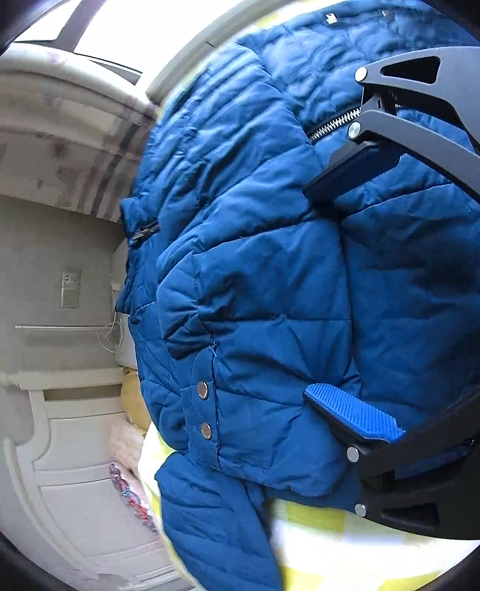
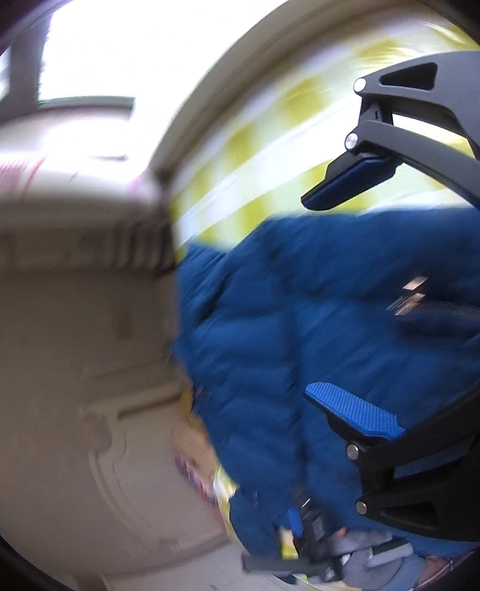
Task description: Fold large clothes
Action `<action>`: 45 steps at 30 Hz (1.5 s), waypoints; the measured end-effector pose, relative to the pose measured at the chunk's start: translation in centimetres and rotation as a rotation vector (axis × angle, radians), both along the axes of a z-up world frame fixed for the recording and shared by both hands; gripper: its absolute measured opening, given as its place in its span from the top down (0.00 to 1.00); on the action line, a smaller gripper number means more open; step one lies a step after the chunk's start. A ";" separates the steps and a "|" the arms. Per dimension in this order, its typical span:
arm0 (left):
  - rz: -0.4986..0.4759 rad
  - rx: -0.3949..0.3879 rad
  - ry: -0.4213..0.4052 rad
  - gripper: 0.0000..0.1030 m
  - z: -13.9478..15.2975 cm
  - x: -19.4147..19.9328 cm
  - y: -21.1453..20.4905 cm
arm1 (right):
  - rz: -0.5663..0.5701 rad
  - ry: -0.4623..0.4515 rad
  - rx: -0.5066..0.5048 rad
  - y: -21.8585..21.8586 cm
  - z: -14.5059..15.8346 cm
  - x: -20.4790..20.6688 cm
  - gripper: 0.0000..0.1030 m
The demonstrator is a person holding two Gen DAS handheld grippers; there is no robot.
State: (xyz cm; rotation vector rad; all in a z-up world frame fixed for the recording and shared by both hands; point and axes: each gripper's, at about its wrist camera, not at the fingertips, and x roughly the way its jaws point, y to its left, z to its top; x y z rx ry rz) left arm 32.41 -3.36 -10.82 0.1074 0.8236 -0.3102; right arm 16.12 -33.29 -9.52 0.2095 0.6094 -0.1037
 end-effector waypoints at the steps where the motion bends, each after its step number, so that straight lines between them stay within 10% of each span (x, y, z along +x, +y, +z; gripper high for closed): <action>1: 0.000 0.008 -0.005 0.06 0.1 0.1 -0.3 | 0.031 -0.007 -0.038 1.0 0.7 1.8 0.09; 5: 0.005 -0.051 -0.016 0.06 0.5 -0.4 0.9 | 0.069 0.051 -0.064 2.9 -0.7 8.3 0.12; 8: 0.028 -0.132 -0.074 0.06 1.3 -1.2 2.3 | 0.051 0.282 -0.073 3.5 -6.0 13.1 0.11; 12: 0.060 -0.222 -0.185 0.06 2.8 -2.9 4.0 | 0.033 0.268 -0.091 3.5 -5.6 12.5 0.08; 18: 0.094 -0.207 -0.060 0.06 1.6 -0.7 4.1 | 0.016 0.279 -0.092 3.3 -5.7 12.5 0.03; 36: 0.085 -0.174 -0.042 0.06 1.1 -0.3 3.5 | 0.075 0.345 -0.047 3.4 -5.2 14.8 0.03; 45: 0.088 -0.159 -0.028 0.06 0.8 -0.1 3.3 | 0.130 0.173 -0.082 4.0 -0.4 20.7 0.04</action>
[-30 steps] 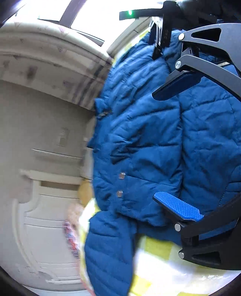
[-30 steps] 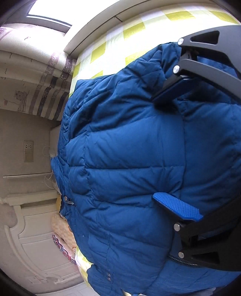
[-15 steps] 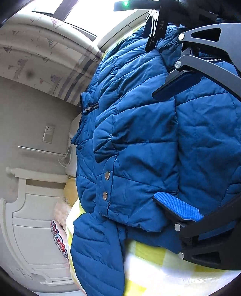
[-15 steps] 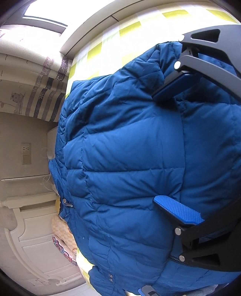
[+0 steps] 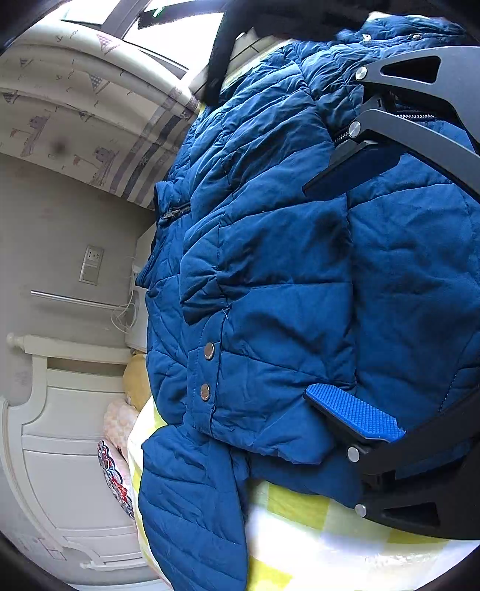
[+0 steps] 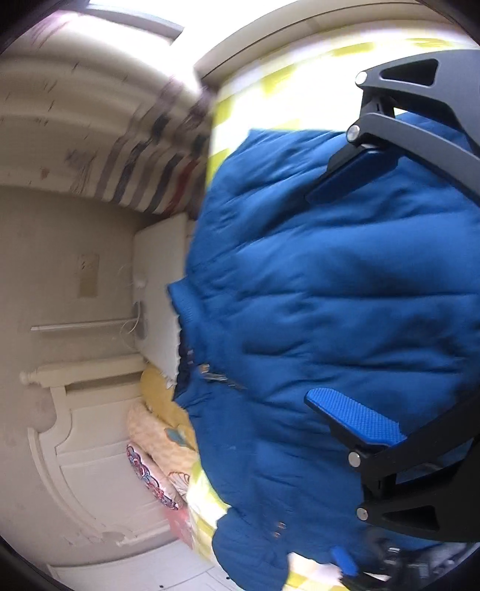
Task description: Fold large clothes
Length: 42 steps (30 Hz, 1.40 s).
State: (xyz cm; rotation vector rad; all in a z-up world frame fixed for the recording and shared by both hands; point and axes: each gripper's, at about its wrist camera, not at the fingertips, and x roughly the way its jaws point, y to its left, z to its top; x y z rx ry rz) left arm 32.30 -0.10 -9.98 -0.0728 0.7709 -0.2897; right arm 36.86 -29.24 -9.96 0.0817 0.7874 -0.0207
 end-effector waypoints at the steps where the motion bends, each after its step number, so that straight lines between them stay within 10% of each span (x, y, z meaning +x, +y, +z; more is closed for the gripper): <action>1: 0.000 -0.001 0.001 0.06 0.0 0.0 0.0 | 0.017 0.023 -0.016 0.2 -1.0 1.9 0.04; 3: -0.002 -0.004 0.003 0.06 -0.1 0.1 0.0 | 0.025 0.196 -0.037 0.2 -4.9 4.9 0.02; 8: -0.004 -0.010 0.014 0.06 -0.2 0.3 0.1 | 0.005 0.219 -0.038 0.5 -4.1 5.4 0.02; 13: -0.006 -0.011 0.018 0.06 -0.3 0.5 0.1 | -0.050 0.053 -0.028 -0.4 -1.4 5.8 0.02; 21: -0.011 -0.016 0.018 0.06 -0.3 0.5 0.1 | -0.125 0.215 -0.024 -0.5 -2.6 8.7 0.06; 24: -0.011 -0.023 0.014 0.06 -0.2 0.4 0.3 | 0.008 0.086 -0.002 3.9 -0.3 6.6 0.06; 27: -0.012 -0.046 0.010 0.06 -0.1 0.3 0.7 | 0.203 0.173 -0.060 8.8 -2.6 7.3 0.03; 32: -0.008 -0.074 0.005 0.06 0.1 0.0 1.1 | 0.141 0.227 -0.057 9.3 -3.2 7.5 0.03; 37: 0.003 -0.111 -0.005 0.06 0.3 -0.1 1.6 | 0.236 0.075 -0.039 10.3 -0.6 2.0 0.03; 42: 0.106 -0.310 -0.047 0.06 1.6 -0.8 5.9 | 0.258 0.152 -0.067 9.9 -4.0 0.5 0.03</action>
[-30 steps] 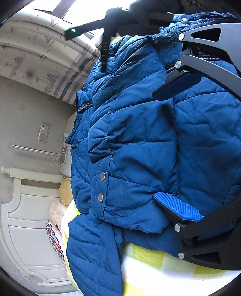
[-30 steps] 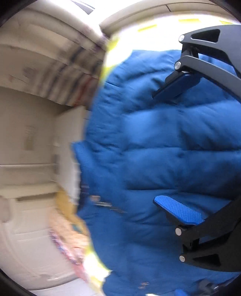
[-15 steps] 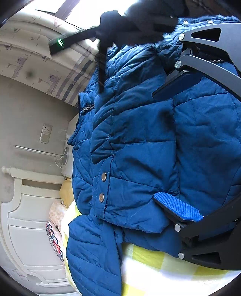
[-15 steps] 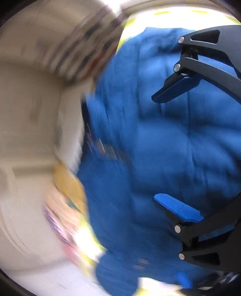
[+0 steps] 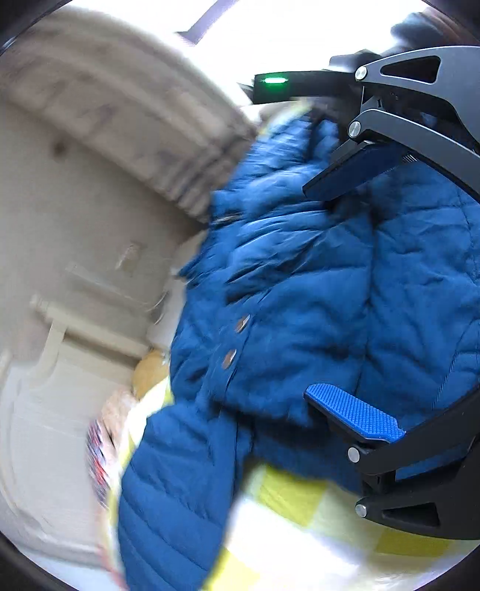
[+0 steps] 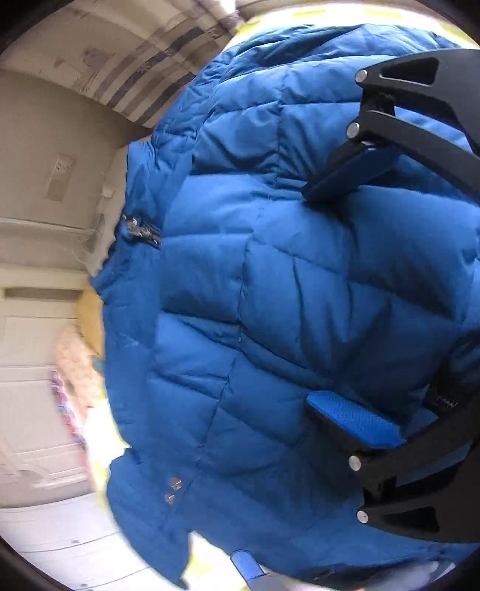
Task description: Fold large clothes
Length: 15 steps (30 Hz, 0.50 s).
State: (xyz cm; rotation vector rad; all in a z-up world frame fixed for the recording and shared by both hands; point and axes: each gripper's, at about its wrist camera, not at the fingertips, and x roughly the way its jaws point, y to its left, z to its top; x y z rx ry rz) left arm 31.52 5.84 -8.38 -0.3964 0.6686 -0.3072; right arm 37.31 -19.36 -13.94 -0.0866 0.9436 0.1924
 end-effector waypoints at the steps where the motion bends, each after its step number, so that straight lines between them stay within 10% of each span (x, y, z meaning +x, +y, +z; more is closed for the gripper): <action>1: 0.037 -0.044 0.014 0.06 0.3 -0.1 1.3 | -0.019 0.008 0.004 -0.3 0.5 -0.3 0.03; 6: 0.314 -0.306 0.020 0.06 1.7 -2.0 13.5 | -0.040 -0.088 0.042 -1.9 3.5 -5.2 0.03; 15: 0.615 -0.496 0.074 0.23 -0.6 1.6 32.8 | -0.182 -0.079 0.021 -6.4 -0.3 -7.5 0.02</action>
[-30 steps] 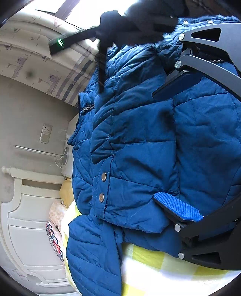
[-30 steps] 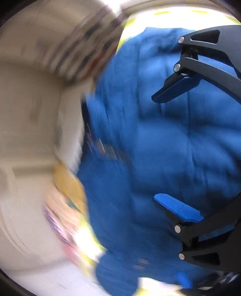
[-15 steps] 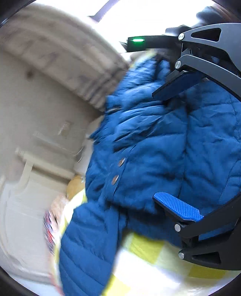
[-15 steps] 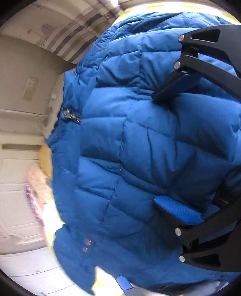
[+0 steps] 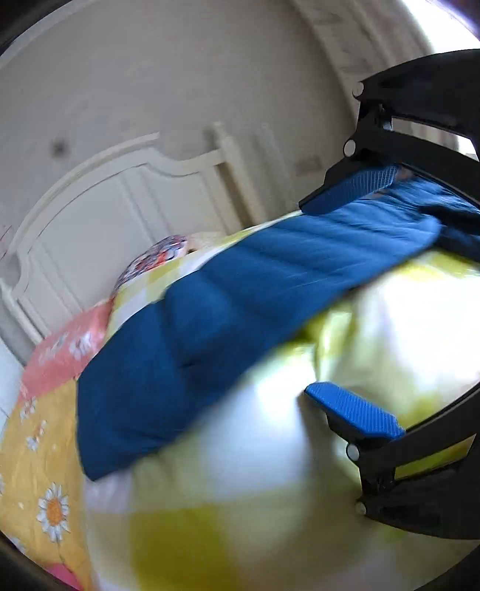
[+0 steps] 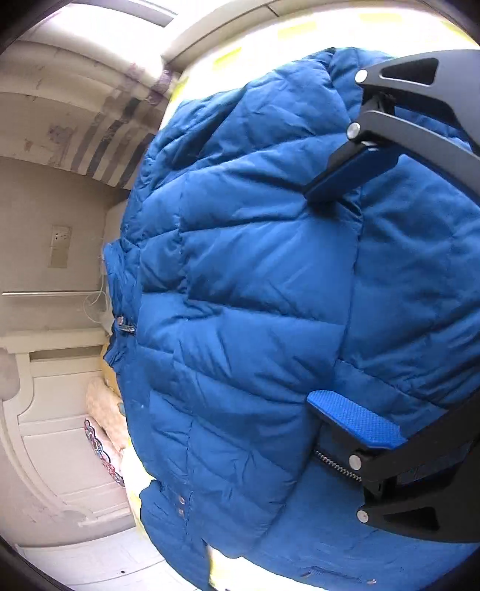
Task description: Fold large clothes
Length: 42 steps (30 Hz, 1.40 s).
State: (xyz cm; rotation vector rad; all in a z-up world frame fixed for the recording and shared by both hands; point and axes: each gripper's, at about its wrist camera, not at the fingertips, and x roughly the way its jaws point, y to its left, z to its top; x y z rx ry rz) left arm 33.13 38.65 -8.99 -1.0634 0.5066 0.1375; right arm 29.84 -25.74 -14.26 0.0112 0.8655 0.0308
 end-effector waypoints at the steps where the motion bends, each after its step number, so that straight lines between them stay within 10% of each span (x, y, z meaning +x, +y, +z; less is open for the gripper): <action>1: 0.007 -0.004 0.002 0.24 -0.2 0.9 1.0 | 0.002 0.003 -0.012 0.2 -0.1 0.2 0.02; 6: 0.072 -0.001 -0.031 0.91 -1.0 1.9 2.0 | 0.007 0.002 0.015 -0.2 -0.3 0.1 0.02; 12: -0.112 0.371 -0.235 0.96 7.4 -0.3 -10.4 | -0.004 -0.038 0.074 -0.8 0.1 -0.1 0.02; 17: -0.531 0.642 -0.391 0.96 12.6 -1.2 -27.0 | -0.061 -0.106 0.146 -2.3 0.8 -1.1 0.02; 21: -0.854 0.637 -0.314 0.95 8.7 0.5 -38.1 | -0.161 -0.194 0.237 -4.9 1.5 -2.5 0.02; 25: -1.106 0.683 0.007 0.87 -0.3 2.4 -46.6 | -0.272 -0.216 0.401 -8.3 0.9 -3.1 0.02; 31: -1.100 0.848 -0.043 0.85 1.5 -0.6 -46.7 | -0.305 -0.212 0.473 -9.5 0.3 -3.2 0.02; 34: -0.966 0.855 -0.245 0.84 5.6 -3.8 -43.2 | -0.293 -0.211 0.455 -9.2 0.3 -3.1 0.02; 35: -0.903 0.837 -0.300 0.77 6.5 -5.0 -41.6 | -0.291 -0.211 0.454 -9.2 0.4 -3.1 0.02; 37: -0.761 0.786 -0.301 0.16 6.4 -5.6 -38.4 | -0.292 -0.208 0.458 -9.3 0.3 -3.0 0.02; 38: -0.669 0.735 -0.286 0.05 5.6 -5.7 -36.3 | -0.293 -0.205 0.459 -9.3 0.2 -3.0 0.02; 42: -0.492 0.546 -0.151 0.05 1.7 -3.9 -31.0 | -0.285 -0.199 0.443 -9.1 0.4 -2.7 0.02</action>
